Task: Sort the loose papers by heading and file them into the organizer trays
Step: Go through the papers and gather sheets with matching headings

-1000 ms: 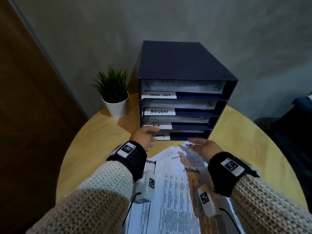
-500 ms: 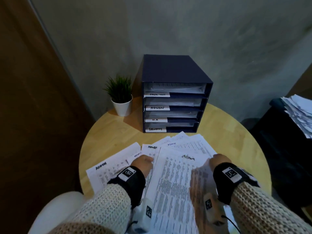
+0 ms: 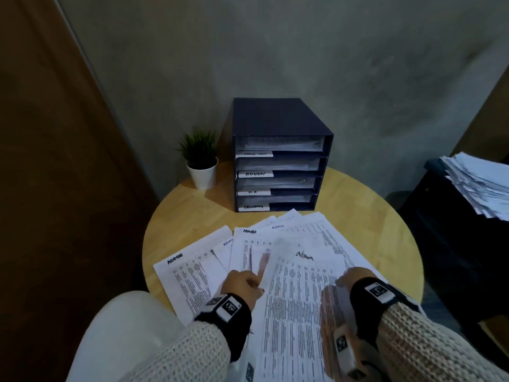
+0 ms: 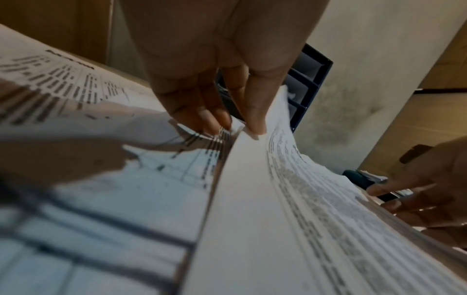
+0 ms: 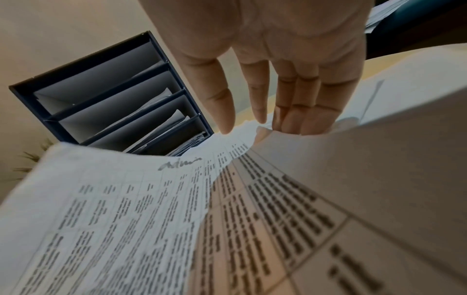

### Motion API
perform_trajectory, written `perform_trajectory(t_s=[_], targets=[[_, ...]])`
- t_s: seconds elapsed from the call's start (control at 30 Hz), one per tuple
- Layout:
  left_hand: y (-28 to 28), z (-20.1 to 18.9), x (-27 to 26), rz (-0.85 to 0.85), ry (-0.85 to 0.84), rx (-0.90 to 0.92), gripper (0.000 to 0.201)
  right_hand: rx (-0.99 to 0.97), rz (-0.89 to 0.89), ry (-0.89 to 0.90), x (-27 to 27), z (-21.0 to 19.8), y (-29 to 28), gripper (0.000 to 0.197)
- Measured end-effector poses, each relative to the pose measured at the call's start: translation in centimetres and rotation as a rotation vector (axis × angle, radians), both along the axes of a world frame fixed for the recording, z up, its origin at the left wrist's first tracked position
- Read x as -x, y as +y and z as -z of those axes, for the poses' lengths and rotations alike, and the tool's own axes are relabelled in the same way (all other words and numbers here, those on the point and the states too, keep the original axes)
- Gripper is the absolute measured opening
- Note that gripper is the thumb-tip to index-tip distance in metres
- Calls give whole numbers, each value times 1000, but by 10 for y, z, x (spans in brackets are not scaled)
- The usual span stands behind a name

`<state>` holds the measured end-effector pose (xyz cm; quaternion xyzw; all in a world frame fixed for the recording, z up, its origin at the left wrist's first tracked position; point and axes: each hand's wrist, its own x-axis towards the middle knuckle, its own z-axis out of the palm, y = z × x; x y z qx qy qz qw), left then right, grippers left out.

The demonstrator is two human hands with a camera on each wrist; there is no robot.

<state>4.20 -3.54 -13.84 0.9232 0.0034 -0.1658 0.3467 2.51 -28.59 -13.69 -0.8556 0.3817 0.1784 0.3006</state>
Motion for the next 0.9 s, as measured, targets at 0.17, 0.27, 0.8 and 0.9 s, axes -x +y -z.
perform_trajectory(t_s=[0.17,0.27,0.8,0.9], targets=[[-5,-6,7,82,-149,49,11,12,-37,44,1,-2,-3,44],[-12,1,12,165,-14,264,30,55,7,24,0,2,-9,45],[0,8,-18,-90,113,186,36,-97,-29,-147,-3,16,-9,24],[10,10,-26,-202,53,101,39,8,-65,-77,-6,17,-9,35]])
